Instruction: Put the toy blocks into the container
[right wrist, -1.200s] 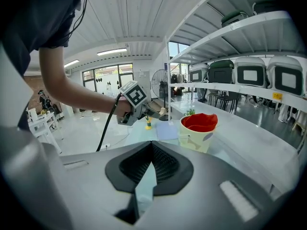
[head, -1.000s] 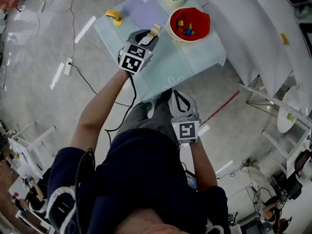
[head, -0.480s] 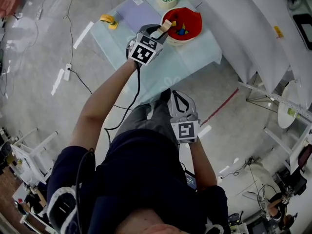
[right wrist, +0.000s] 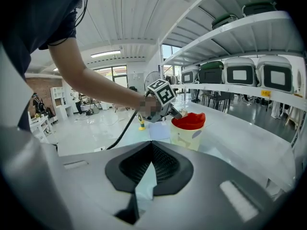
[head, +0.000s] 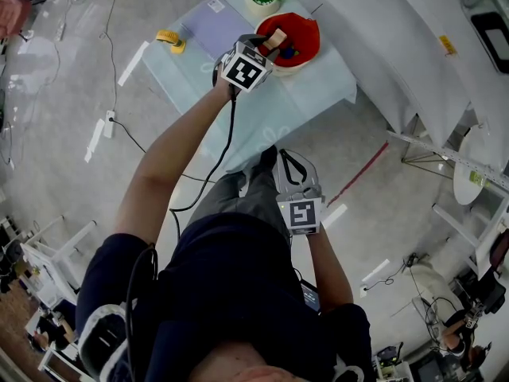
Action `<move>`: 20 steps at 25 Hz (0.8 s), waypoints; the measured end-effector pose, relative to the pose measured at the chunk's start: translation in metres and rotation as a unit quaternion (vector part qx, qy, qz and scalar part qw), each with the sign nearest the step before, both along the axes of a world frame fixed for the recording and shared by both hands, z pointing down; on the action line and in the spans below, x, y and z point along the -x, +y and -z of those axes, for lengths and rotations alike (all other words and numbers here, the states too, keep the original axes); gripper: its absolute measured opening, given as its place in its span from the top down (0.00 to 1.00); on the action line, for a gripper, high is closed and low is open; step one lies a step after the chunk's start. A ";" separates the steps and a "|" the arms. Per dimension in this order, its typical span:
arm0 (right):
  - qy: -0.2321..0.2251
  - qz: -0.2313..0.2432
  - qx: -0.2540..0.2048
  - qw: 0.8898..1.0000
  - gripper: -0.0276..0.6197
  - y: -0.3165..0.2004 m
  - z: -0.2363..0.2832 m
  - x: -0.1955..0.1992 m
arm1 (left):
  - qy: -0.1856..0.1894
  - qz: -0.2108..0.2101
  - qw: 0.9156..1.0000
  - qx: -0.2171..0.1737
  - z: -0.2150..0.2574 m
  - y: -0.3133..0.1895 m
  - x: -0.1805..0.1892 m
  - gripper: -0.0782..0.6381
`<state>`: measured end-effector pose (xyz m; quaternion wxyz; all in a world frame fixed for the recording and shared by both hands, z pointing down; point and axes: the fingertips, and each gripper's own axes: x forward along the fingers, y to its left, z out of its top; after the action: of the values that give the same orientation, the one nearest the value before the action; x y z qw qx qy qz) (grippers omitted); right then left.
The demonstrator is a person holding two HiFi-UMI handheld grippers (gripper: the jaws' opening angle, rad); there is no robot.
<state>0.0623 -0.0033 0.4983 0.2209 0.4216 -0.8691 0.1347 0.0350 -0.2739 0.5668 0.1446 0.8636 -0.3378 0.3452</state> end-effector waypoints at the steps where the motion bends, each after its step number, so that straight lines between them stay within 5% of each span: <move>1: 0.000 -0.001 0.000 1.000 0.96 0.000 0.000 -0.001 | -0.003 -0.003 1.000 0.005 -0.003 -0.001 -0.002 0.68; 20: -0.010 -0.023 0.009 1.000 0.96 0.001 -0.007 -0.013 | -0.036 -0.024 0.999 0.002 -0.020 -0.014 -0.022 0.68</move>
<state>0.0752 -0.0023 0.5058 0.2129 0.4383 -0.8600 0.1514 0.0570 -0.2881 0.5865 0.1256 0.8583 -0.3214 0.3797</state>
